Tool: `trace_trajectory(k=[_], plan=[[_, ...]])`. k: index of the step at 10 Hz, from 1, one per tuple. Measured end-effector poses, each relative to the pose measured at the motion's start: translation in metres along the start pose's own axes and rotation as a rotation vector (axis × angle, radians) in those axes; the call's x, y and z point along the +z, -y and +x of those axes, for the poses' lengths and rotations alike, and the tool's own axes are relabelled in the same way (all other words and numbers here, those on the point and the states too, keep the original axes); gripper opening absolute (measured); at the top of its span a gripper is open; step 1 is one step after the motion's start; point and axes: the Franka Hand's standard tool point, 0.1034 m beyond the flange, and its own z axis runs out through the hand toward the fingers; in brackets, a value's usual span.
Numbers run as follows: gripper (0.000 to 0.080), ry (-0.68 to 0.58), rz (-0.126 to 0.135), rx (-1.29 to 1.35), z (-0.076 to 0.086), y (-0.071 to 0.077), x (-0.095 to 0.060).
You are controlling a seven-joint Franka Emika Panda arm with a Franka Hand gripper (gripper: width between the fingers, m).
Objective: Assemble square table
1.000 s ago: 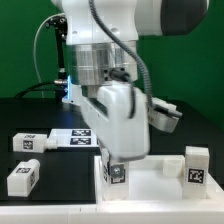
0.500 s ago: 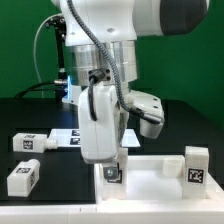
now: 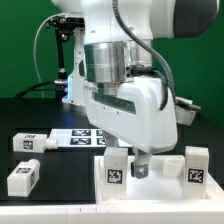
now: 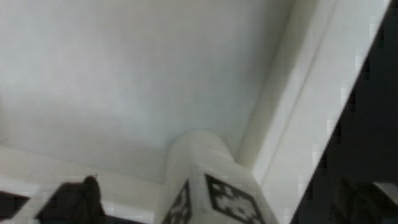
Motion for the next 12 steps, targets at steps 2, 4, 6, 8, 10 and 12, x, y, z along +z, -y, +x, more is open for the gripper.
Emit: trace_trajectory(k=[2, 4, 6, 8, 10, 12], plan=[[0.0649, -0.001, -0.001, -0.182, 0.001, -0.001, 0.0], [0.0649, -0.017, -0.013, -0.576, 0.006, 0.0, -0.002], [0.0649, -0.018, -0.012, -0.811, 0.023, -0.004, -0.005], [0.0649, -0.031, -0.006, -0.794, 0.024, -0.002, -0.005], [0.0521, -0.03, -0.003, -0.74, 0.025, -0.003, -0.005], [0.0283, -0.031, -0.001, -0.619, 0.024, -0.002, -0.005]])
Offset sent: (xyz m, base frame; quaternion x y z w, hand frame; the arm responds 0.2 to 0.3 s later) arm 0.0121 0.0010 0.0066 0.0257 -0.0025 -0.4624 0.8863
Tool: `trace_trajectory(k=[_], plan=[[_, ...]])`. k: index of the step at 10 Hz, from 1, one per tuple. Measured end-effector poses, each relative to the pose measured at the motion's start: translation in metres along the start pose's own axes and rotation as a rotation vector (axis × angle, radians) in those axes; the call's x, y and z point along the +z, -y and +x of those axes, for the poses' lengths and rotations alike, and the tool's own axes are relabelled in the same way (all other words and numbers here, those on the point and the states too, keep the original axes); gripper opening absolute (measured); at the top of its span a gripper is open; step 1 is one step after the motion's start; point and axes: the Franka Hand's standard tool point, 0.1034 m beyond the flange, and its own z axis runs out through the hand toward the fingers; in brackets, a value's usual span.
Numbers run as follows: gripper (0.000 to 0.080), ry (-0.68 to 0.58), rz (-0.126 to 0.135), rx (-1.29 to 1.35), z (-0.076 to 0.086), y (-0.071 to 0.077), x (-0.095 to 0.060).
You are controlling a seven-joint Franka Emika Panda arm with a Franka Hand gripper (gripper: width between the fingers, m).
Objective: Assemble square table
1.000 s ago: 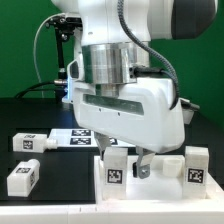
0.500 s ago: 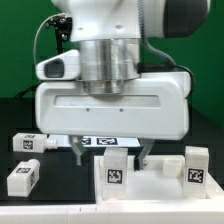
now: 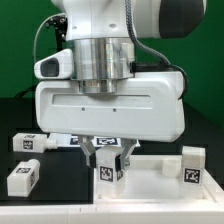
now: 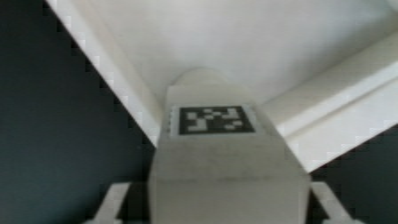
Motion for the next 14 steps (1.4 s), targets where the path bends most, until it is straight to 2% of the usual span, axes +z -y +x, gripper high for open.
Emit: trace_trajectory(k=[1, 4, 6, 10, 12, 14], plan=[[0.0284, -0.018, 0.003, 0.126, -0.0004, 0.0035, 0.0002], [0.0284, -0.031, -0.002, 0.463, -0.0008, 0.0019, 0.0003], [0.0284, -0.007, -0.014, 0.725, -0.0007, 0.001, 0.0008], [0.0285, 0.036, 0.0, 1.22, -0.0026, 0.0015, 0.0009], [0.0285, 0.034, 0.004, 1.338, -0.004, 0.0005, 0.0012], [0.0285, 0.029, 0.003, 1.344, -0.0042, 0.0007, 0.001]])
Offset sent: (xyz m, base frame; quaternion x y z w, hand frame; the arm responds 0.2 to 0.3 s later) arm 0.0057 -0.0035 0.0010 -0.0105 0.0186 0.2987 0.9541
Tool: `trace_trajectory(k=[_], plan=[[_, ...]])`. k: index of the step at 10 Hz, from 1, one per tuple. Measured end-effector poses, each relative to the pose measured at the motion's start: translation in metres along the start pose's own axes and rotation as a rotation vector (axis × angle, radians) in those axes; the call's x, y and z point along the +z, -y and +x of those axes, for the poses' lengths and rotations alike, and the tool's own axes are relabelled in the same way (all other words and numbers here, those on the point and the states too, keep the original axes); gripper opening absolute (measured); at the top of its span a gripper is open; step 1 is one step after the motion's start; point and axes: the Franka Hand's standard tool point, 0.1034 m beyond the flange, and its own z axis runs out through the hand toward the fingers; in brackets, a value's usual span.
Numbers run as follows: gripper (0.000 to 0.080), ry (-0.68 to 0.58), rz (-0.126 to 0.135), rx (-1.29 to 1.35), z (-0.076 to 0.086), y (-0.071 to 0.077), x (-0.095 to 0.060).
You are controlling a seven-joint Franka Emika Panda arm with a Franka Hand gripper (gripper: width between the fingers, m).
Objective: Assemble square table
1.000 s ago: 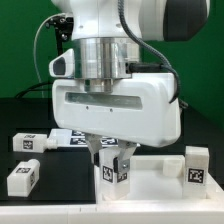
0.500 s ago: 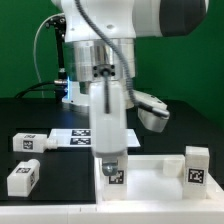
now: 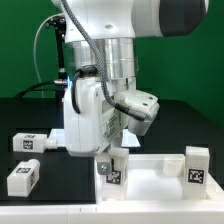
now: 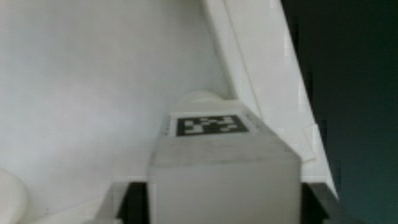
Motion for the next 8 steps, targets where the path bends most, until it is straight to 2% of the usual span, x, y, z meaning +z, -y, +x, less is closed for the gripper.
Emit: trace_trajectory(k=[1, 2, 3, 4, 5, 6, 7, 8], plan=[[0.0285, -0.001, -0.001, -0.002, 0.0, 0.0, 0.001], [0.0438, 0.0, 0.001, -0.015, 0.001, 0.0, 0.0], [0.0566, 0.003, 0.012, -0.059, 0.002, 0.005, -0.008], [0.0566, 0.014, 0.024, -0.068, 0.0, 0.007, -0.019], [0.0634, 0.027, 0.029, -0.073, -0.005, 0.002, -0.031], [0.0645, 0.04, 0.033, -0.078, -0.011, -0.003, -0.042], [0.0645, 0.048, 0.026, -0.083, -0.014, -0.006, -0.047], [0.0648, 0.044, 0.023, -0.083, -0.013, -0.007, -0.044]])
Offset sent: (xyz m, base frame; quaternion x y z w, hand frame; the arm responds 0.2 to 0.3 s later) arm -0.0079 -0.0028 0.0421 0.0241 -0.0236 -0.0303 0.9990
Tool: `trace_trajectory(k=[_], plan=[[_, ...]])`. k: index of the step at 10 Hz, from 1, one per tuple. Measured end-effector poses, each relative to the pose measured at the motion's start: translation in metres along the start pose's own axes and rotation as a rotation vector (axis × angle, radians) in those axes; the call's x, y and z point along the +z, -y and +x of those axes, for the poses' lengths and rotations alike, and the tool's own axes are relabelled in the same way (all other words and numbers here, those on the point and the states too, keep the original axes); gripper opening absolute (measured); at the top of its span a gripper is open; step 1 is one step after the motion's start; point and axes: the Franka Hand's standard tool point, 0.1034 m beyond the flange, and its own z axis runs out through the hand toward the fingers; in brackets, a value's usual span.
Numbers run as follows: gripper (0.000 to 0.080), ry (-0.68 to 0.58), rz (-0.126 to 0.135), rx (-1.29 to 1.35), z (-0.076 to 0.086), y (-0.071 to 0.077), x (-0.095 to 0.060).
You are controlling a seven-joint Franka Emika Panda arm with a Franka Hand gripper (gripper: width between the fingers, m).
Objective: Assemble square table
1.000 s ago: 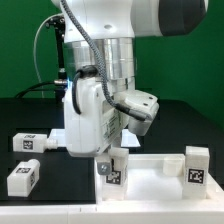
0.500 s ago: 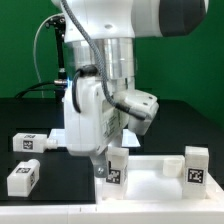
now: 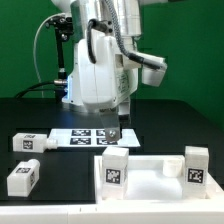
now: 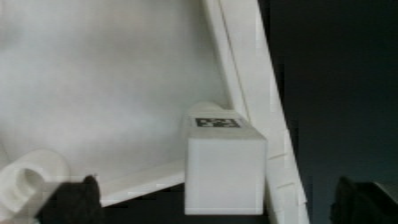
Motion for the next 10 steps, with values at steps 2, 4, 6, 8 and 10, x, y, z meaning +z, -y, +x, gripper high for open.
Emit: trace_trajectory(k=[2, 4, 6, 8, 10], plan=[[0.0649, -0.001, -0.002, -0.001, 0.0, -0.001, 0.001], [0.0649, -0.002, -0.004, -0.001, 0.0, -0.001, 0.002], [0.0649, 0.005, -0.018, -0.022, -0.013, -0.017, 0.001], [0.0649, 0.002, -0.047, -0.04, -0.022, -0.049, 0.005], [0.0649, -0.004, -0.057, -0.04, -0.025, -0.057, 0.01]])
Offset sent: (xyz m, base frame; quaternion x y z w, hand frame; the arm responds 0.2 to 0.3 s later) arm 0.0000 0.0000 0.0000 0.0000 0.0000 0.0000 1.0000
